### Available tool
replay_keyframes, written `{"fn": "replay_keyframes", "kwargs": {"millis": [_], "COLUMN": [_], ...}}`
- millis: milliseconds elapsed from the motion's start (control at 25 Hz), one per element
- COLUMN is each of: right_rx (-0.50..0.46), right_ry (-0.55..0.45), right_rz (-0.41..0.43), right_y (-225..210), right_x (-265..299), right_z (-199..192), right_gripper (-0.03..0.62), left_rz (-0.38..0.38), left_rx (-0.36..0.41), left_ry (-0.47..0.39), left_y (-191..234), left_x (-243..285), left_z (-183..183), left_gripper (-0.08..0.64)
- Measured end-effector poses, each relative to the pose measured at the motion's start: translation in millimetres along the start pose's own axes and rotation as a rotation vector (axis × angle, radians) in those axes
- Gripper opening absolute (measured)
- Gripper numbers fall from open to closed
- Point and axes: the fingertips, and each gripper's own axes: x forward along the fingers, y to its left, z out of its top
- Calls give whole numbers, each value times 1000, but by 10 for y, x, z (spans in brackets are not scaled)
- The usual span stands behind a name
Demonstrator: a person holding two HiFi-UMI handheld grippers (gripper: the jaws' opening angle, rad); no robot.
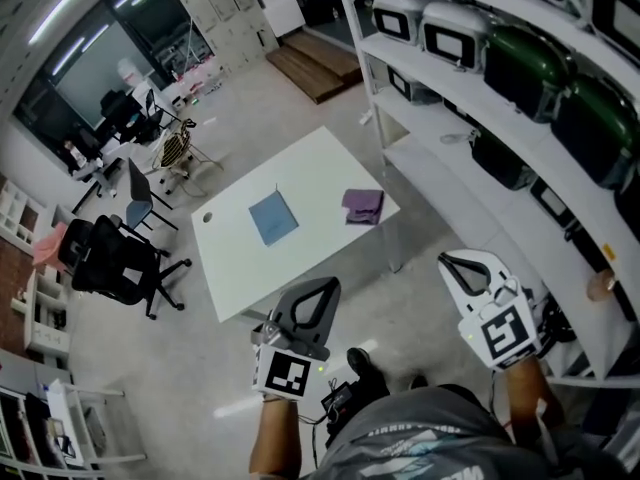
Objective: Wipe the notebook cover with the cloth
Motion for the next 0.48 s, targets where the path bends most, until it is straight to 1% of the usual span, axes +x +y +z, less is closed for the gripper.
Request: {"fn": "replay_keyframes", "kwargs": {"millis": [280, 480], "right_rx": [18, 29], "right_ry": [52, 75], "right_rz": [-73, -110], "right_y": [-161, -182], "right_x": [342, 745], "right_z": [39, 187], "right_gripper": [31, 31], "left_rz": [-61, -96], "left_rx": [2, 2], "left_ry": [-64, -92], "left_y": [449, 871], "left_x": [310, 432], "left_z": [-153, -360], "left_gripper": [3, 3]}}
